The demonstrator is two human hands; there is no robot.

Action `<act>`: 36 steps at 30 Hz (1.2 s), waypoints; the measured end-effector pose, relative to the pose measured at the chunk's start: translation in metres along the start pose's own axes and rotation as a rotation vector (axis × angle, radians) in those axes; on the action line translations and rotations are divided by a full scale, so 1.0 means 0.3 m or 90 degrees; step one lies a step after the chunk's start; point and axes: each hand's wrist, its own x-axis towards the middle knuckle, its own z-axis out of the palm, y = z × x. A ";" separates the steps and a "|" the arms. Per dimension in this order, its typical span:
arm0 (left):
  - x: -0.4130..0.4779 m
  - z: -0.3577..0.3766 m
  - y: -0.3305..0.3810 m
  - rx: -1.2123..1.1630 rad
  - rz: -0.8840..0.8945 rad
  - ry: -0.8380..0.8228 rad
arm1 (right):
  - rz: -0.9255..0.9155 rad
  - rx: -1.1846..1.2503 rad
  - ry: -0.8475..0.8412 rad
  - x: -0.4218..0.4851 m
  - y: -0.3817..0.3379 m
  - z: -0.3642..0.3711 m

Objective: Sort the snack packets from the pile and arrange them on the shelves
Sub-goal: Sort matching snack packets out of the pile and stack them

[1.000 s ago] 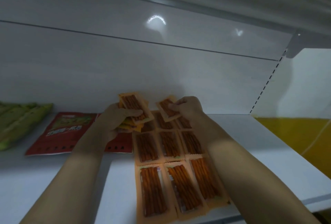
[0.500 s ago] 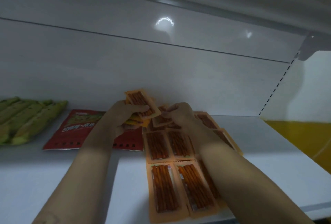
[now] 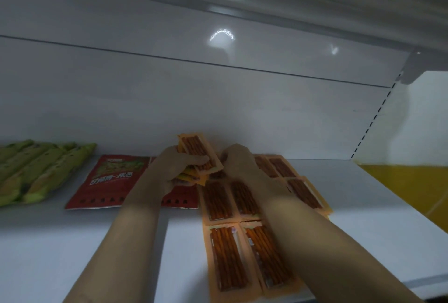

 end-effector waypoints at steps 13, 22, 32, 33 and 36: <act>-0.011 0.070 0.003 -0.033 0.107 -0.023 | 0.016 0.345 -0.040 -0.038 0.001 -0.197; 0.002 0.063 -0.001 -0.168 -0.021 0.006 | 0.187 0.320 0.093 0.013 0.173 -0.140; 0.019 0.070 -0.015 -0.142 0.004 0.002 | 0.185 0.217 0.072 0.005 0.193 -0.060; 0.018 0.072 -0.018 -0.147 0.005 -0.001 | 0.175 0.195 0.068 0.005 0.193 -0.057; 0.014 0.083 -0.026 -0.155 0.017 0.000 | 0.166 0.097 0.079 -0.019 0.167 -0.074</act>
